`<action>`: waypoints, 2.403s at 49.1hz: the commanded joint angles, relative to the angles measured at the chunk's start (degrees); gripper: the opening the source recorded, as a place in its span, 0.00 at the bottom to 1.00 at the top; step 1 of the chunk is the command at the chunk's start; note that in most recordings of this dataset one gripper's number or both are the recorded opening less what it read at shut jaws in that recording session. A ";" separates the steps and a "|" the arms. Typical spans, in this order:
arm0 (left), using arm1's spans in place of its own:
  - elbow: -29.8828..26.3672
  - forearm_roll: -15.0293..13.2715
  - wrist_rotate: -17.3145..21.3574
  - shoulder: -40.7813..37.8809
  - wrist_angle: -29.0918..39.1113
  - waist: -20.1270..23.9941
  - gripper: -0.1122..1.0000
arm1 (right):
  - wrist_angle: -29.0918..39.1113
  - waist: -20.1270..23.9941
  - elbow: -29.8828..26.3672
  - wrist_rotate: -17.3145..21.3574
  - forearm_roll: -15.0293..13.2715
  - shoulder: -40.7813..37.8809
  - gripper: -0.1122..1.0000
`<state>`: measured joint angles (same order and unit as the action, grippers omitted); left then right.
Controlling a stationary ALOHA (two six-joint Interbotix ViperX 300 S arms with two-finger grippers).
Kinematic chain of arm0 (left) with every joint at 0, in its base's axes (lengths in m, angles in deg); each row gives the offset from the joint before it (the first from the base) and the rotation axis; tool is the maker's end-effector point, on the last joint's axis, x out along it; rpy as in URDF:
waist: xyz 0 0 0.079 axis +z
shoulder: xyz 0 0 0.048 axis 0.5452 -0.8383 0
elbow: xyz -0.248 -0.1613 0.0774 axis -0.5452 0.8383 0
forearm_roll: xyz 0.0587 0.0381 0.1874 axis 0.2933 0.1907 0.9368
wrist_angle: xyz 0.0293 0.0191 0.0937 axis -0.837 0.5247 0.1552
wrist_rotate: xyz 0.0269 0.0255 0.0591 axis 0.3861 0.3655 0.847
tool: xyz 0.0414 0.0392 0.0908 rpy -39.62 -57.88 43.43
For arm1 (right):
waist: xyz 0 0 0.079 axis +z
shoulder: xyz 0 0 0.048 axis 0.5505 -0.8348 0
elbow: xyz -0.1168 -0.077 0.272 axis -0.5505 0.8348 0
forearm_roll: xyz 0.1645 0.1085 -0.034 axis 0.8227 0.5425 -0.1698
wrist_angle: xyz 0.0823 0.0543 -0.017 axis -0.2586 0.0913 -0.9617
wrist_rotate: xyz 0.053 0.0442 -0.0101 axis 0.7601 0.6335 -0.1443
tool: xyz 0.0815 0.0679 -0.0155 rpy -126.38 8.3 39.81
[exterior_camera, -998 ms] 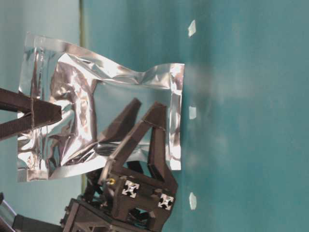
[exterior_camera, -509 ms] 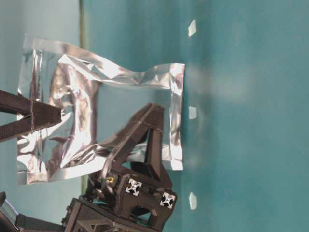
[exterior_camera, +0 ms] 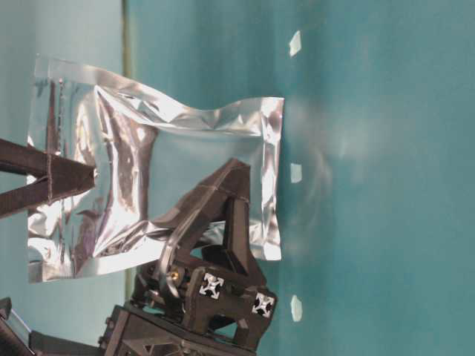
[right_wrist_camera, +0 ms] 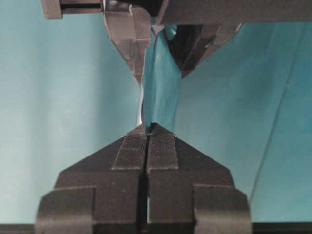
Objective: Hand over the silver zip bag and make it stand upright.
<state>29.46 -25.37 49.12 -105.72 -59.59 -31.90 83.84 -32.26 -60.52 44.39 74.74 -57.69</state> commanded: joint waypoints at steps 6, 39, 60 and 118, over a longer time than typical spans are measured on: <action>-0.35 0.18 0.35 0.26 0.18 -0.62 0.42 | 0.09 0.18 -0.18 0.35 1.58 0.70 0.09; -0.18 0.18 1.49 0.18 1.58 -1.85 0.39 | -1.23 0.62 1.67 5.54 -0.35 4.48 0.97; -0.35 0.18 2.20 0.18 3.08 -2.29 0.39 | -8.35 0.53 11.34 14.85 -3.96 17.93 0.97; -0.26 0.18 2.29 0.35 3.69 -2.37 0.39 | -47.99 1.49 49.66 19.60 -3.96 44.12 0.97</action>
<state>29.46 -25.37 51.58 -105.37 -56.33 -33.57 37.08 -30.94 -10.95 63.37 70.96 -15.32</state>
